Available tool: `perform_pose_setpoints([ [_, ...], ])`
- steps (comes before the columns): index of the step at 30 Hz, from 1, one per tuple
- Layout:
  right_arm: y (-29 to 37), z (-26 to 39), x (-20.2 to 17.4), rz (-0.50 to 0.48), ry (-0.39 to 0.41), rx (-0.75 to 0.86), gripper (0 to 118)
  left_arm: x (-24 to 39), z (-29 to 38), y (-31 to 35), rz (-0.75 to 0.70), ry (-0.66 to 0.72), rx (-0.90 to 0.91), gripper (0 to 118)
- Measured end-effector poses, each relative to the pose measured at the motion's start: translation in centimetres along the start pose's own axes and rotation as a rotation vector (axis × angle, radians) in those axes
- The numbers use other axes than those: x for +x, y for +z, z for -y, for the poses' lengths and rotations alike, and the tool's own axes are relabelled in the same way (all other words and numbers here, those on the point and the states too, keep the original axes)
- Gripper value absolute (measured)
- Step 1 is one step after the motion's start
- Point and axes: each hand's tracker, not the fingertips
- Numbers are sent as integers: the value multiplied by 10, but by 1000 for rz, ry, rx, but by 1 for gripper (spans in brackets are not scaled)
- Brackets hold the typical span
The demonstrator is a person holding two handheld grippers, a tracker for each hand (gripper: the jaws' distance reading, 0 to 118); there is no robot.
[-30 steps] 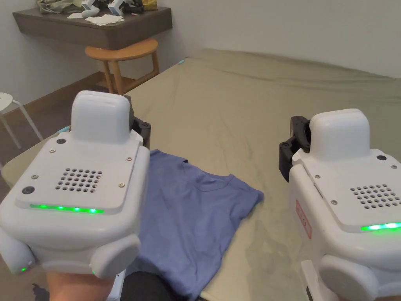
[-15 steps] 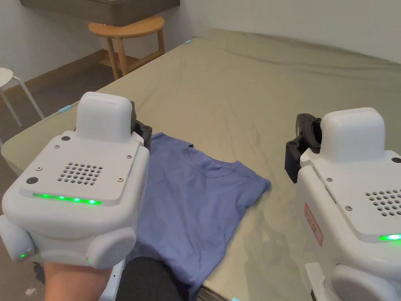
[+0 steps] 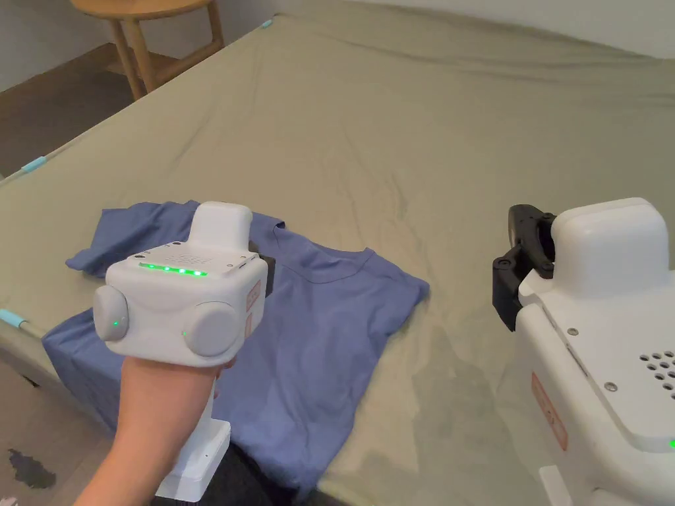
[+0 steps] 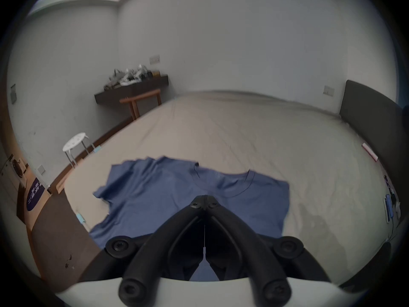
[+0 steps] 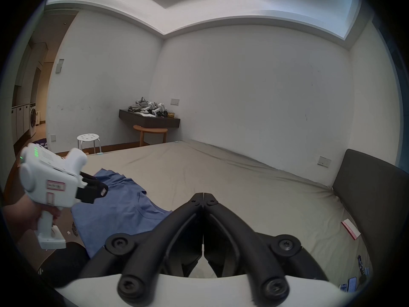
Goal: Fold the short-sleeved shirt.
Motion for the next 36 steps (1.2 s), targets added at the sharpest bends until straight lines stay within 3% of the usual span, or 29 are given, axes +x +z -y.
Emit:
perform_pose_setpoints([
  [3,-11,7,3,16,7,-34,1,0,9,-47,-16,-9,-86,0],
  [4,-15,10,3,25,14,-46,1,0,11,-64,-10,-7,-131,10],
  [5,-18,13,5,30,19,-59,1,-1,15,-80,7,-2,-173,32],
  [6,-21,15,7,31,21,-68,1,-2,17,-93,10,16,-201,75],
  [7,-24,19,11,32,18,-78,1,-3,21,-106,-3,43,-238,99],
  [8,-26,23,15,34,13,-86,1,-5,25,-118,-1,70,-280,112],
  [9,-28,24,17,36,9,-91,1,-7,27,-124,-2,78,-276,118],
  [13,-33,32,28,54,-3,-109,1,-6,36,-147,-96,24,-313,118],
  [18,-34,33,28,60,-20,-127,1,-16,41,-161,-41,111,-371,118],
  [22,-33,34,25,59,-31,-132,1,-14,38,-159,-26,64,-376,115],
  [23,-32,37,27,57,-34,-134,1,-12,35,-155,-15,44,-375,110],
  [24,-32,37,28,56,-36,-134,1,-9,32,-151,-2,32,-361,95],
  [25,-31,38,28,55,-37,-135,1,-4,28,-145,17,27,-328,71],
  [26,-29,39,28,56,-39,-135,1,2,25,-137,-12,9,-286,26],
  [27,-27,38,27,57,-39,-134,1,8,24,-137,-3,-8,-292,0],
  [30,-18,35,27,66,-34,-125,1,7,35,-143,-20,-17,-293,0],
  [33,-7,34,35,83,-27,-108,1,-14,44,-136,55,113,-216,0],
  [36,1,32,42,112,-29,-94,1,-18,41,-110,81,145,-92,0],
])
